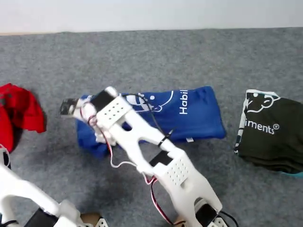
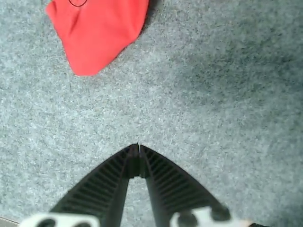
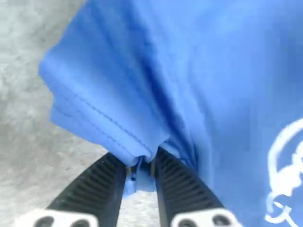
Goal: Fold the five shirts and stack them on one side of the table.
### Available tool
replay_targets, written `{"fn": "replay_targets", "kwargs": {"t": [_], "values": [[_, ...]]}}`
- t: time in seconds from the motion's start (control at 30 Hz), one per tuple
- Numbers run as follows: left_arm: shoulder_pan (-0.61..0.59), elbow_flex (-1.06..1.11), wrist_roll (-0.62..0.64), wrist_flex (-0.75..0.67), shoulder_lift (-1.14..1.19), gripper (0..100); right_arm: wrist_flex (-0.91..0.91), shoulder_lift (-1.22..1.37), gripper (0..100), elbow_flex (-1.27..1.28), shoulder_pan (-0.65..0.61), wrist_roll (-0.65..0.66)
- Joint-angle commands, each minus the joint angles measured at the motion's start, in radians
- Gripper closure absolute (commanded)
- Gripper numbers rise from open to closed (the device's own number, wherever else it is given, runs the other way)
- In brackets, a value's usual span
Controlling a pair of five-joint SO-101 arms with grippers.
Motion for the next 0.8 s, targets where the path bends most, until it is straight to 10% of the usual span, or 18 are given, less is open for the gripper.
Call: {"fn": "replay_targets", "kwargs": {"t": [0.0,0.77], "values": [[-0.002,-0.004,-0.012,-0.015,-0.035,99,-0.012,0.002,98.6,-0.107,0.056,0.009],[0.000,-0.004,-0.012,-0.012,-0.035,99,0.099,0.013,98.5,-0.216,-0.039,0.003]]}}
